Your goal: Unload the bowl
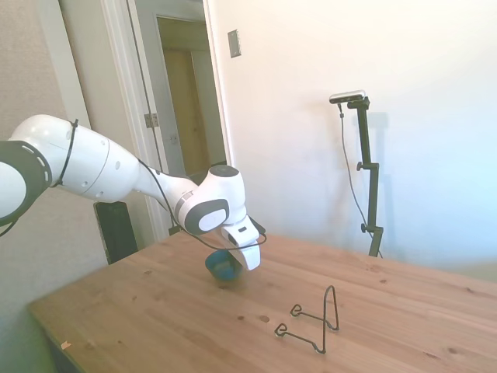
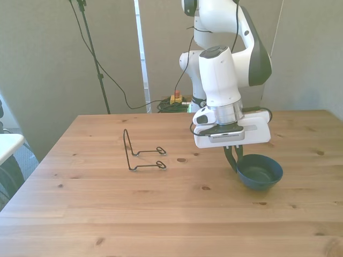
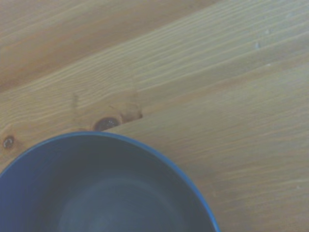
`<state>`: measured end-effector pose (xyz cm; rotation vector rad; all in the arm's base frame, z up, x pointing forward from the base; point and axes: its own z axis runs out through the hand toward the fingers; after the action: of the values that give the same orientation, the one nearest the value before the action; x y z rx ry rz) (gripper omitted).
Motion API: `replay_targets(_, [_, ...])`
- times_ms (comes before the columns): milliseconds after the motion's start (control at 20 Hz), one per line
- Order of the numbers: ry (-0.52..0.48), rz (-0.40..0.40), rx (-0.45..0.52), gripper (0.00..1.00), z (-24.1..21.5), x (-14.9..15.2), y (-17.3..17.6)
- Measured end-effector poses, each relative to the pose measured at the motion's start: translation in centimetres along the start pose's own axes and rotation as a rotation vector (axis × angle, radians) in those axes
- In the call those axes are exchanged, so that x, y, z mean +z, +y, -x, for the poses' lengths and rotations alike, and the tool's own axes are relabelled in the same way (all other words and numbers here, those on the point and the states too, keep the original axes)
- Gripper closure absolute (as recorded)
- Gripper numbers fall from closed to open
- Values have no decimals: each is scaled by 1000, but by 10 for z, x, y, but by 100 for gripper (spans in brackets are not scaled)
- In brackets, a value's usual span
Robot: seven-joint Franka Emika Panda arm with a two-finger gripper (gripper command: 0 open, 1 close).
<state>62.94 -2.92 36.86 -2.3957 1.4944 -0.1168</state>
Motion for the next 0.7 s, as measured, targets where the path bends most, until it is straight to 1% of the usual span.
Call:
replay_targets(150, [-3, 6, 3, 100, -1, 4, 1])
replay_targets(200, [-6, 10, 3, 0, -1, 4, 2])
replay_targets(700, [-18, 25, 2, 0, -2, 5, 5])
